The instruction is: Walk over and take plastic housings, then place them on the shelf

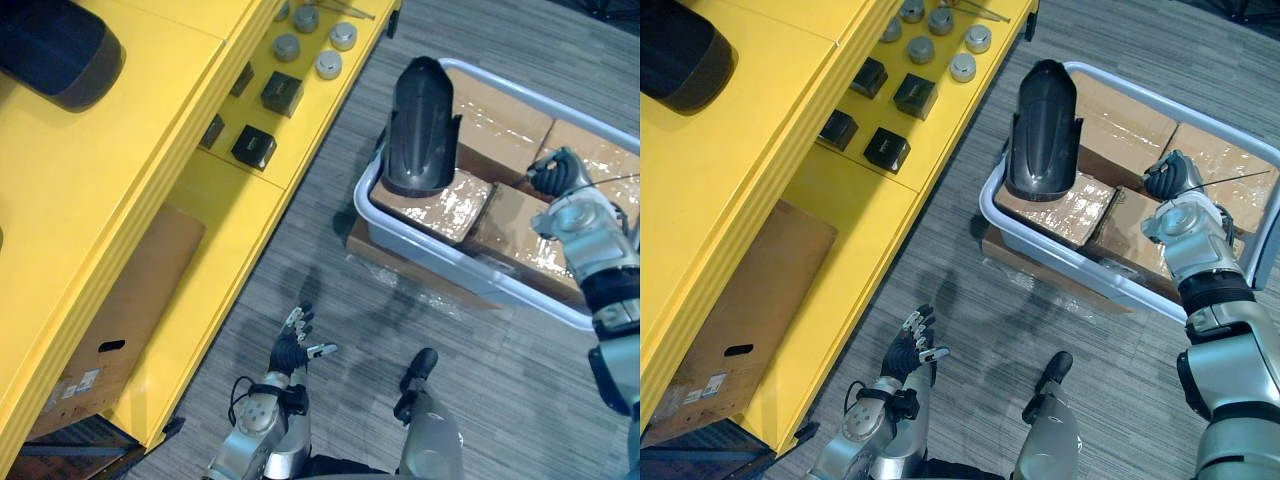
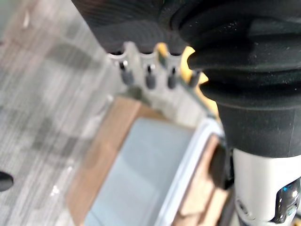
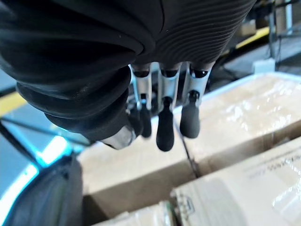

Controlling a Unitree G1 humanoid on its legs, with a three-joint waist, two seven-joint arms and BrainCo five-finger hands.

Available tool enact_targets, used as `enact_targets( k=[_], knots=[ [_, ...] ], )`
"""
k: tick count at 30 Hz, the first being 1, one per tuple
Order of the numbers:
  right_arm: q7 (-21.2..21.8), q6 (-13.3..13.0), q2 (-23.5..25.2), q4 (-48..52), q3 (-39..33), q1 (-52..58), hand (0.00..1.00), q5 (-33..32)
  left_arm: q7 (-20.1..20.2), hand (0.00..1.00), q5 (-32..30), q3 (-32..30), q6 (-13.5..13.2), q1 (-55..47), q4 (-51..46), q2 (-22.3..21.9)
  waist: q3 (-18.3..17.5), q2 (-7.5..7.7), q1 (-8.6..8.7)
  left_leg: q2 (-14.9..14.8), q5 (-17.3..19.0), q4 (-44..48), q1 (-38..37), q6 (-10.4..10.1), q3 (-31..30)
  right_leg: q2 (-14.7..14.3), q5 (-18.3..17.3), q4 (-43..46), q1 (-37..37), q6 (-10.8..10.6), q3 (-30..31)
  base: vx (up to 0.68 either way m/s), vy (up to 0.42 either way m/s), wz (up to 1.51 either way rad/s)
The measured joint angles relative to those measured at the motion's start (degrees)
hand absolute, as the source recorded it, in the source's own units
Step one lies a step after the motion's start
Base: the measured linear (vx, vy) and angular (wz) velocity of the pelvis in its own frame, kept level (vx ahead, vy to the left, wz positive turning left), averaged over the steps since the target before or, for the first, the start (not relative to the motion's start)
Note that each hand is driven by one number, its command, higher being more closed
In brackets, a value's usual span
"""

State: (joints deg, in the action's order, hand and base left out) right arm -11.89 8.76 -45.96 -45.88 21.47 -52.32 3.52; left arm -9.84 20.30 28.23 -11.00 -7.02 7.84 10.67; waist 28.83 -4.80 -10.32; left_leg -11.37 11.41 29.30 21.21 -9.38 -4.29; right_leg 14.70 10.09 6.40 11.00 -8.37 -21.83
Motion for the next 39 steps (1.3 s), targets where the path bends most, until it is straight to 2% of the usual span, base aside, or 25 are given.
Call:
enact_targets(
  k=[4,6,9,11,14,17,21,24,26,28,32,35,39],
  knots=[
    [-2.37,-1.31,3.06,-0.74,-2.28,-0.16,0.00,-0.27,-0.14,0.00,0.02,0.50,0.36,0.32,0.31,-0.16,-0.13,0.17,-0.64,0.18,-0.94,-1.60,-0.03,0.10,-0.03,0.16,-0.07,-0.03,0.57,0.10,-0.33,-0.02,0.006,0.02],
    [-5.34,-1.44,5.69,-6.30,-2.92,-0.96,0.00,-1.84,-0.45,0.00,0.01,1.81,0.58,1.41,1.37,-0.55,-0.22,0.02,-1.68,0.63,-2.29,-3.02,0.21,-0.20,-0.43,0.54,-0.02,-0.02,0.97,0.13,-1.02,0.00,0.006,0.16],
    [-7.15,-1.40,7.50,-10.05,-2.93,-2.27,0.00,-3.98,-0.84,0.00,0.04,1.97,0.65,2.34,3.72,-2.03,-0.43,-0.37,-2.24,0.90,-2.97,-3.48,0.99,-0.46,-1.75,0.57,0.02,0.15,1.10,0.15,-2.13,0.01,0.004,0.22],
    [-8.41,-1.41,7.77,-11.65,-2.95,-3.51,0.00,-5.21,-1.10,0.00,0.09,2.36,0.65,2.70,4.32,-2.69,-0.76,-0.92,-3.06,1.02,-3.01,-3.62,1.01,-0.45,-1.84,0.70,0.02,0.23,1.11,0.15,-2.28,0.02,0.023,0.07],
    [-11.07,-1.65,7.61,-14.30,-3.59,-6.00,0.00,-7.45,-1.26,0.00,0.14,2.43,0.62,2.94,4.76,-3.81,-1.85,-2.75,-3.21,2.09,-3.18,-3.49,1.99,-0.17,-2.96,1.46,-0.02,0.39,1.16,0.10,-3.50,0.01,0.051,0.19],
    [-13.23,-2.14,7.55,-16.93,-3.98,-7.80,0.00,-9.90,-1.26,0.00,1.22,3.06,0.55,4.18,5.03,-4.45,-2.29,-4.47,-4.58,2.72,-3.32,-2.94,2.97,0.01,-3.08,2.27,-0.05,1.11,2.10,-0.01,-3.56,-0.03,0.060,0.07],
    [-15.64,-2.53,7.58,-18.84,-4.92,-8.41,0.00,-12.24,-1.27,0.00,1.87,4.20,-0.14,4.86,6.79,-4.44,-2.42,-4.76,-5.33,3.00,-3.33,-2.53,4.09,0.14,-3.71,2.45,-0.04,1.12,2.30,-0.04,-4.41,-0.04,0.046,0.08],
    [-20.30,-4.99,7.44,-19.98,-5.42,-10.66,0.00,-12.34,-1.34,0.00,1.93,4.71,-0.15,4.79,7.39,-4.46,-2.27,-5.12,-5.73,3.14,-3.33,-1.56,5.40,0.14,-4.22,2.44,-0.03,1.17,3.04,-0.04,-4.67,-0.04,0.050,0.04],
    [-23.91,-6.77,6.89,-19.94,-5.81,-11.91,0.00,-12.32,-1.96,0.00,1.97,4.76,-0.59,4.83,7.39,-4.47,-2.32,-5.99,-6.15,3.27,-3.28,-1.07,5.84,0.20,-4.59,2.45,0.00,1.24,3.12,-0.09,-4.82,-0.02,0.043,0.05],
    [-24.47,-6.88,6.07,-19.93,-6.14,-12.61,0.00,-12.32,-2.62,0.00,2.37,4.76,-1.01,4.88,7.40,-4.46,-1.99,-6.86,-6.55,3.36,-3.23,-0.71,5.97,0.27,-4.74,2.53,0.03,1.55,3.11,-0.13,-4.82,-0.01,0.047,0.03],
    [-24.45,-6.10,5.55,-20.00,-6.12,-12.61,0.00,-12.33,-2.63,0.00,2.38,5.19,-1.15,5.08,7.76,-4.47,-1.78,-7.63,-7.03,3.39,-3.22,-0.72,6.26,0.29,-4.87,2.54,0.03,1.59,3.30,-0.14,-4.91,-0.02,0.038,0.01],
    [-24.40,-5.82,5.02,-20.13,-6.11,-12.67,0.00,-12.39,-2.60,0.00,2.46,6.61,-1.28,5.58,9.45,-4.48,-1.84,-7.73,-7.69,3.39,-3.23,-0.64,7.26,0.28,-4.95,2.54,0.03,1.67,4.33,-0.14,-4.91,-0.01,0.024,-0.01],
    [-24.12,-3.42,4.89,-20.74,-6.09,-13.24,0.00,-14.07,-2.64,0.00,4.02,7.07,-1.37,5.63,9.68,-4.52,-1.82,-7.80,-8.44,3.44,-3.23,-0.01,8.02,0.27,-5.25,2.58,0.04,2.15,4.93,-0.13,-4.93,0.01,0.038,0.02]
  ],
)
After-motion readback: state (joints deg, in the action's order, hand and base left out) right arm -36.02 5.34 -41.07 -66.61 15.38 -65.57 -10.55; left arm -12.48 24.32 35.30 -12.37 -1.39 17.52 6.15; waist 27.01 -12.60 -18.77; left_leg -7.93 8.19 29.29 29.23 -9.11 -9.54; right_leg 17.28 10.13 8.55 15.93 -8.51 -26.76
